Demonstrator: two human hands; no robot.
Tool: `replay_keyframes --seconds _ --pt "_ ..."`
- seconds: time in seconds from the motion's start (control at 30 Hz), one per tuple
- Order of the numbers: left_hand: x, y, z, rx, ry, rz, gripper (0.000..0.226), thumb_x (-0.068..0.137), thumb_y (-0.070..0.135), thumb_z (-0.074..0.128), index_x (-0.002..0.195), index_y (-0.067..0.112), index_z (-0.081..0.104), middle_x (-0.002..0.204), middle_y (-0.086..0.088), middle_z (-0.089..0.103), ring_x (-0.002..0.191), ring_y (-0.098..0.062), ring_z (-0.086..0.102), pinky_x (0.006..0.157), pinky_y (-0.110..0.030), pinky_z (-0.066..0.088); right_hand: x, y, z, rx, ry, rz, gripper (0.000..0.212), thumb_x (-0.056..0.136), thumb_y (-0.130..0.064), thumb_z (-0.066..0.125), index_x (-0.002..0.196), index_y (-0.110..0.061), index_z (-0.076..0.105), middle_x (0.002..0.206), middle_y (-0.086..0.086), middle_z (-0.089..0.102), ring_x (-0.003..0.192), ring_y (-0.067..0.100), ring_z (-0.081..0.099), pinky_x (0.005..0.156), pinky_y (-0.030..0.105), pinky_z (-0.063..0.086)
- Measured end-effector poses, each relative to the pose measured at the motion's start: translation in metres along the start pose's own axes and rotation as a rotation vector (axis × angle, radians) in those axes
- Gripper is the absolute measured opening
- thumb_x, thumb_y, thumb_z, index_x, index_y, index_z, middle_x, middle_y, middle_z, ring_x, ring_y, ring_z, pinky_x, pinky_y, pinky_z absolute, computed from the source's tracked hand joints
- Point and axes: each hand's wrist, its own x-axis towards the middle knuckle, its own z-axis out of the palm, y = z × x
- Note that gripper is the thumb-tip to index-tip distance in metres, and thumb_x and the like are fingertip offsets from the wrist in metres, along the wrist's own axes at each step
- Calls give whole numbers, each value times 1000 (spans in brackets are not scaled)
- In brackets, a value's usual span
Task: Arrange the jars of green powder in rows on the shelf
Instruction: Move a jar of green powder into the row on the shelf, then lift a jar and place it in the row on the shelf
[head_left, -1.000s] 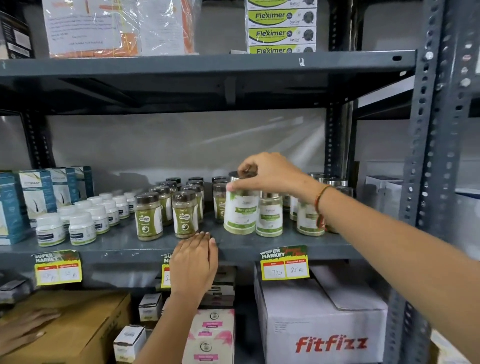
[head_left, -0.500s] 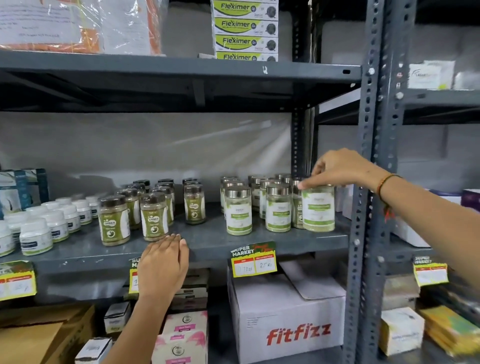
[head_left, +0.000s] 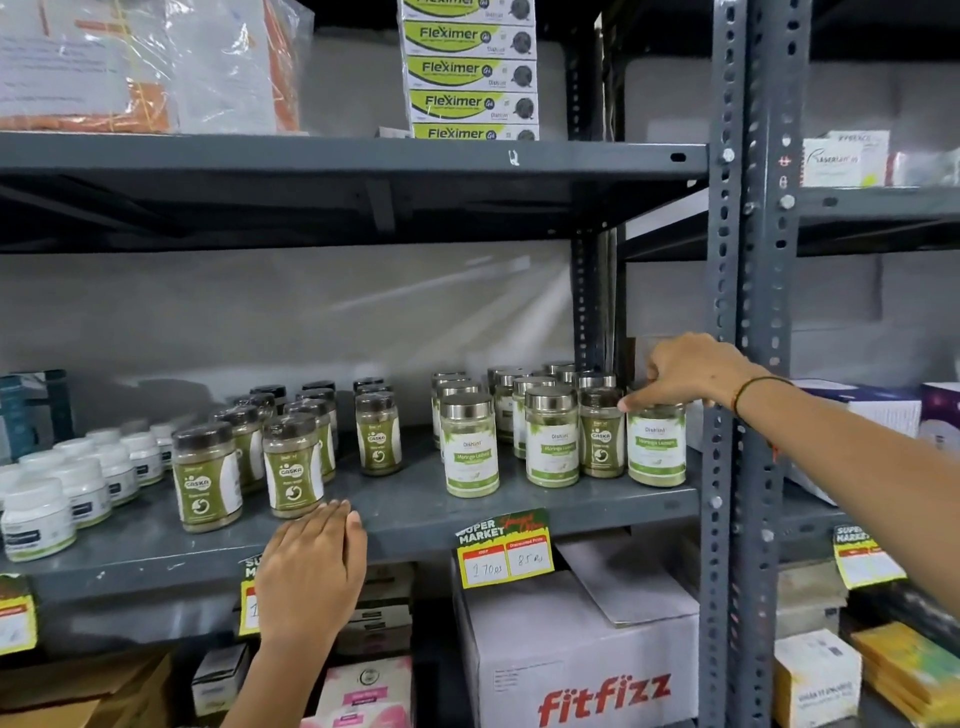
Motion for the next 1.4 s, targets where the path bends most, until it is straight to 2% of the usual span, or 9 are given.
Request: replay_keyframes --seconds 0.37,0.5,0.6,0.67,0.77,0.87,0.97,1.1,1.4 --pt "-1 2 -2 -10 -2 -4 48 93 35 35 105 6 72 105 -9 74 102 -25 68 93 -41 48 -5 -11 -3 -141 -48 39 66 72 -85 48 65 -20 51 74 -1 60 62 16 55 72 35 54" --pt "0 1 1 -10 14 -9 48 93 34 35 105 6 73 105 -9 74 101 -25 68 93 -41 48 -2 -24 -4 -337 167 6 74 77 -86 31 70 -18 58 66 -2 54 58 18 47 48 30 35" --pt "0 1 2 -18 27 -17 47 92 33 37 104 6 73 104 -10 74 101 -26 68 92 -42 48 6 -31 -3 -287 318 -78 62 85 -75 38 95 -21 66 70 -2 54 69 24 55 51 31 36" --pt "0 0 3 -18 31 -13 46 92 33 37 104 6 73 105 -9 74 101 -25 68 92 -41 48 16 -31 -1 -114 183 -125 59 85 -69 50 122 -25 61 101 3 65 96 28 62 68 37 46" --pt "1 -1 4 -13 35 -8 47 92 34 37 104 7 73 104 -9 74 101 -25 68 91 -41 48 25 -33 0 8 -122 -198 72 84 -61 61 143 -26 44 140 3 55 123 25 53 97 41 46" --pt "2 -2 6 -14 40 -2 47 92 34 37 104 8 73 104 -8 74 100 -24 68 91 -40 48 30 -35 3 47 -247 -224 77 81 -61 65 146 -27 40 149 -1 46 132 22 45 103 39 37" --pt "3 -3 8 -11 44 8 47 92 35 36 104 8 73 105 -7 74 101 -23 68 91 -40 48 33 -35 6 69 -283 -227 75 78 -60 70 141 -28 45 143 -3 51 124 20 50 96 37 39" --pt "2 -4 9 -9 57 12 47 92 35 36 104 8 74 103 -7 75 100 -23 69 90 -40 48 36 -32 9 260 -234 -197 68 71 -49 81 129 -25 56 128 -3 60 105 15 54 88 32 43" --pt "2 -3 8 -13 50 1 49 93 36 35 104 9 73 104 -7 74 101 -23 68 92 -40 48 33 -37 -37 416 167 -189 69 69 -39 86 128 -18 58 123 5 65 111 26 60 98 40 47"
